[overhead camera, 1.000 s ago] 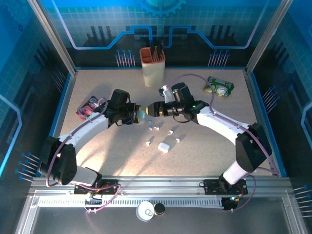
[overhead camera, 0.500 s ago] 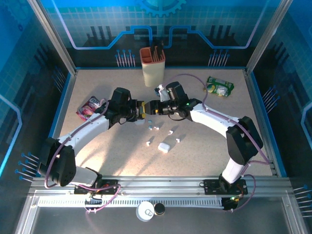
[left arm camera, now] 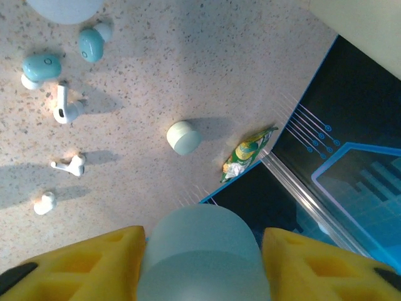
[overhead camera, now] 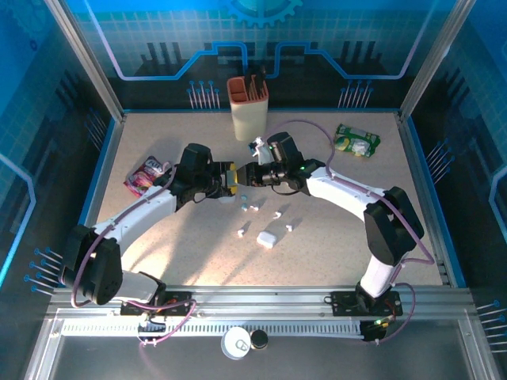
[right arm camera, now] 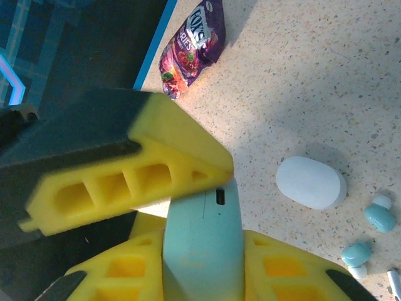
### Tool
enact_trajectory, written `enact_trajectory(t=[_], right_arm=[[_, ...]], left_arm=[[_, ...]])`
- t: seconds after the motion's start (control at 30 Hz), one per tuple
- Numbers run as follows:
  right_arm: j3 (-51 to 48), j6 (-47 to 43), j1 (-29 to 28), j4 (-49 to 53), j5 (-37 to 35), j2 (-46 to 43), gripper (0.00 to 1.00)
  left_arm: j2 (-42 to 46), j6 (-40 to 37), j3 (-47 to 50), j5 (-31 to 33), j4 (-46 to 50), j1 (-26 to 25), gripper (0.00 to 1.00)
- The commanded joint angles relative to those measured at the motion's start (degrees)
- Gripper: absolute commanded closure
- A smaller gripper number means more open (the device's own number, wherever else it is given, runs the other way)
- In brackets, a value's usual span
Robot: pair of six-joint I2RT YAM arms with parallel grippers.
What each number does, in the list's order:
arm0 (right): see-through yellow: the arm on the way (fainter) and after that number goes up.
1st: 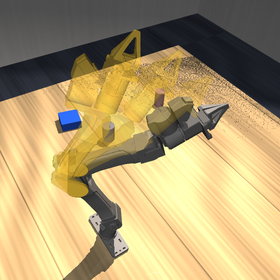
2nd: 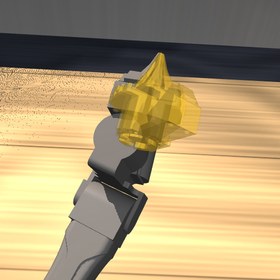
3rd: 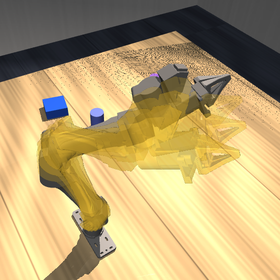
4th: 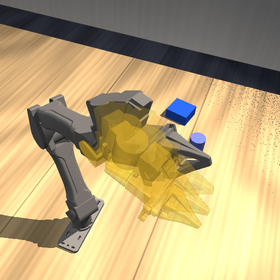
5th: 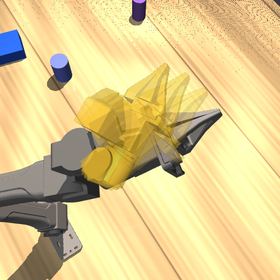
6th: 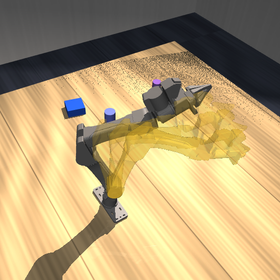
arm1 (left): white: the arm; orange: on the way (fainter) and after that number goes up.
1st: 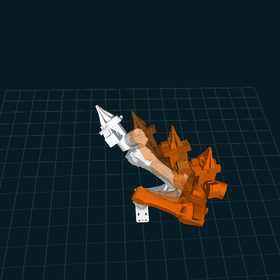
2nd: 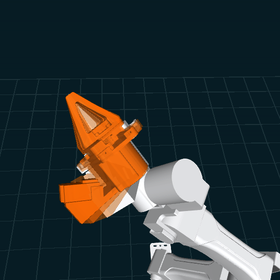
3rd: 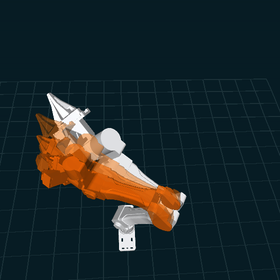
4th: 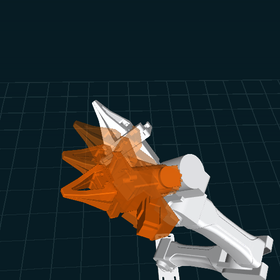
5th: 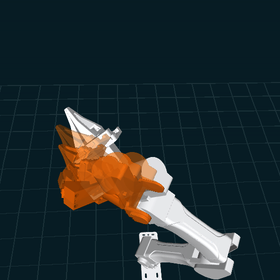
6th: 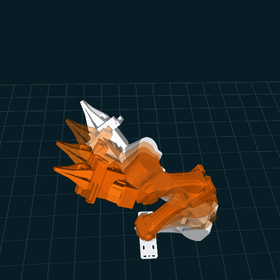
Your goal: Insert the wireless bluetooth earbuds into the charging case
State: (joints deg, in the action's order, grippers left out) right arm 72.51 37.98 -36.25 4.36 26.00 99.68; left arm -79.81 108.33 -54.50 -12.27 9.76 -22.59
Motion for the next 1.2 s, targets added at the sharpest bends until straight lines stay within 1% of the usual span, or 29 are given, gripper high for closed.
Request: enact_trajectory(t=[0.0,0.03,0.1,0.13,0.2,0.23,0.3,0.37,0.4,0.43,0.47,0.53,0.6,0.67,0.7,0.77,0.83,0.93,1.0,1.17], right_arm=[[1.35,0.6,0.69,-0.69,0.9,-1.97,0.78],[1.18,0.81,1.13,-0.41,1.13,-2.71,0.78],[0.63,1.47,2.4,0.59,1.89,-4.2,0.78],[0.48,1.97,3.05,1.33,2.14,-4.88,0.78],[0.61,3.92,5.12,4.03,4.17,-5.95,0.79],[0.66,4.88,6.11,4.85,5.54,-6.45,0.78],[0.15,7.4,8.26,5.38,8.59,-8.04,0.79],[-0.16,9.83,10.24,5.48,11.56,-9.71,0.78],[-0.24,11.61,11.39,5.57,13.28,-10.46,0.79],[-0.35,13.45,12.26,5.28,14.98,-11.14,0.79],[-0.4,15.81,13.3,4.82,17.23,-11.87,0.79],[-0.19,19.68,15.02,4.31,21.35,-13.08,0.79],[-0.02,23.9,16.39,2.89,25.42,-14.51,0.79],[0.08,27.61,17.3,1.15,28.54,-15.78,0.79],[0.09,29.46,17.67,-0.07,30.09,-16.59,0.79],[-0.23,32.89,18.17,-2.98,31.97,-18.06,0.8],[-0.91,36.97,18.54,-6.98,33.95,-19.21,0.83],[-1.95,43.83,18.58,-13.72,37.94,-20.04,0.82],[-2.82,48.14,18.55,-18.05,40.16,-20.7,0.82],[-5.33,57.21,18.42,-26.23,41.09,-22.02,0.83]], left_arm=[[2.13,-5.76,-0.26,2.53,-0.34,-0.27,0.12],[2.6,-8.73,-0.98,4.34,0.76,-0.26,0.03],[3.53,-17.52,-3.02,9.44,3.6,-0.14,0.01],[3.95,-23.57,-3.16,10.89,1.92,-0.04,0.01],[5.36,-36.46,-1.67,12.18,-5.56,0.27,0.01],[6.11,-41.41,-0.12,12.23,-10.02,0.31,0.01],[7.86,-51.75,4.36,11.39,-21.99,0.92,0.01],[9.37,-60.97,8.29,8.44,-31.87,1.6,0.01],[10.13,-67.23,10.4,5.23,-37.62,2.14,0.02],[10.92,-71.77,11.56,3.44,-40.76,2.57,0.02],[11.97,-76.24,11.98,2.5,-41.73,2.93,0.02],[13.31,-85.44,11.23,-1.51,-40.46,3.33,0.01],[13.66,-95.21,8.9,-8.04,-36.64,3.34,0.01],[13.3,-101.05,7.44,-14.61,-35.23,3.26,0.01],[13.01,-103.8,7.37,-18.23,-35.73,3.25,0.01],[12.47,-106.98,7.79,-22.83,-38.02,3.17,0.01],[11.89,-107.72,7.93,-26.07,-40.55,3.17,0.01],[10.36,-107.14,7.33,-31.73,-44.77,2.94,0.01],[9.19,-106.43,6.09,-33.56,-46.9,2.04,0.01],[6.74,-107.02,2.1,-36.58,-47.22,-1.5,0.02]])
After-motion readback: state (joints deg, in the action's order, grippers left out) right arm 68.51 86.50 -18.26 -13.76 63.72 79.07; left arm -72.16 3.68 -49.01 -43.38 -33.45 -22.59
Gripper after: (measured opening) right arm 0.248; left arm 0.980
